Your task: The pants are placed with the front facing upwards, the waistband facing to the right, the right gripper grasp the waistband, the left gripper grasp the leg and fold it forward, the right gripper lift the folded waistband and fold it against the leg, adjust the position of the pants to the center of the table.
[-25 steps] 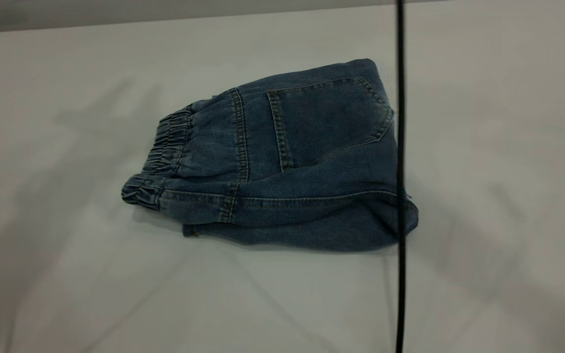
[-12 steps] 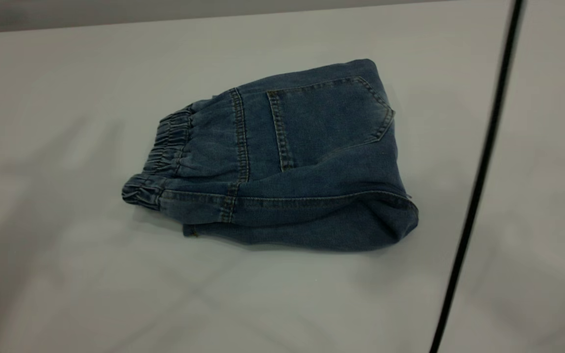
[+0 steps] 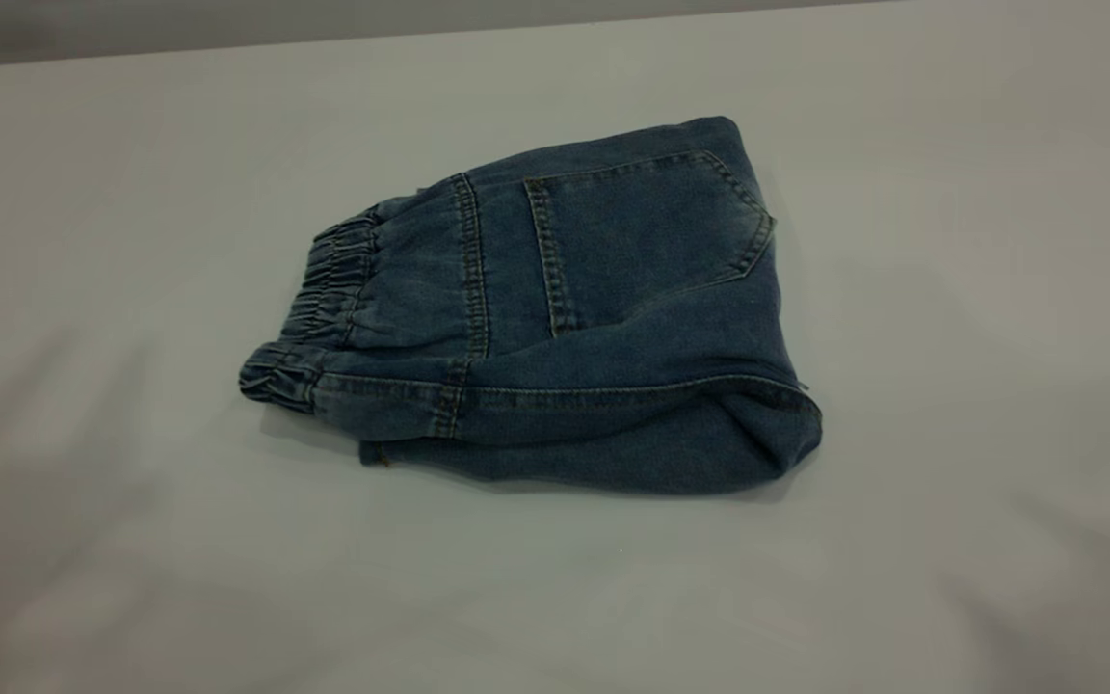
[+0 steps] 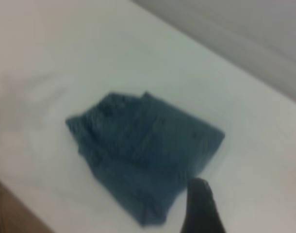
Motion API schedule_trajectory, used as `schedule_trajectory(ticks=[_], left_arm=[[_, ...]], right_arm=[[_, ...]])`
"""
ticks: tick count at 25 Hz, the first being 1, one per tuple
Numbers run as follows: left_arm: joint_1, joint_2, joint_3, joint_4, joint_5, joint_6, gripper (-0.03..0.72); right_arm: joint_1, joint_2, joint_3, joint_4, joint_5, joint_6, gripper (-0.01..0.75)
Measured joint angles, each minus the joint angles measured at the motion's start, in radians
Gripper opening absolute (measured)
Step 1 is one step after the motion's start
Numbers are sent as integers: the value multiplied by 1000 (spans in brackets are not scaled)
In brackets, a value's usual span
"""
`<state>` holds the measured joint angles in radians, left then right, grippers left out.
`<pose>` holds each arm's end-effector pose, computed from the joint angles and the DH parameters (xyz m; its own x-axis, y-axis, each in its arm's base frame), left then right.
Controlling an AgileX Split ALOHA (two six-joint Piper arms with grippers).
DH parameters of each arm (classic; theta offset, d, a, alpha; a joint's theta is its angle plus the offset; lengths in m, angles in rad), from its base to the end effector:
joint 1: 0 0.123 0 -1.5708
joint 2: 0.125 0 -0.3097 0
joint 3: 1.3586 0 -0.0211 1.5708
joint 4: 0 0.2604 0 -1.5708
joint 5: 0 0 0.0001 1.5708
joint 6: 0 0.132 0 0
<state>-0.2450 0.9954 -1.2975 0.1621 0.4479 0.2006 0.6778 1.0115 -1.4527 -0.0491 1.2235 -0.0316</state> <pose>0.2250 -0.0467 0.5130 0.0105 0.3470 -0.9378 0.1815 0.9216 0.3431 0.1481 0.1114 0.4690 -0.4692 -0.4396 -0.7659 -0.6222 0.7800 -0.0666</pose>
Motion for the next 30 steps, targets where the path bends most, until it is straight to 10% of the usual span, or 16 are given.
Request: schedule_trajectory(ticks=[14, 30], left_arm=[[0, -93, 124, -398, 593, 135, 388], [2, -630, 532, -450, 610, 123, 388]], right_arm=[[0, -595, 642, 94, -133, 32, 386], [0, -1013, 944, 104, -166, 86, 386]])
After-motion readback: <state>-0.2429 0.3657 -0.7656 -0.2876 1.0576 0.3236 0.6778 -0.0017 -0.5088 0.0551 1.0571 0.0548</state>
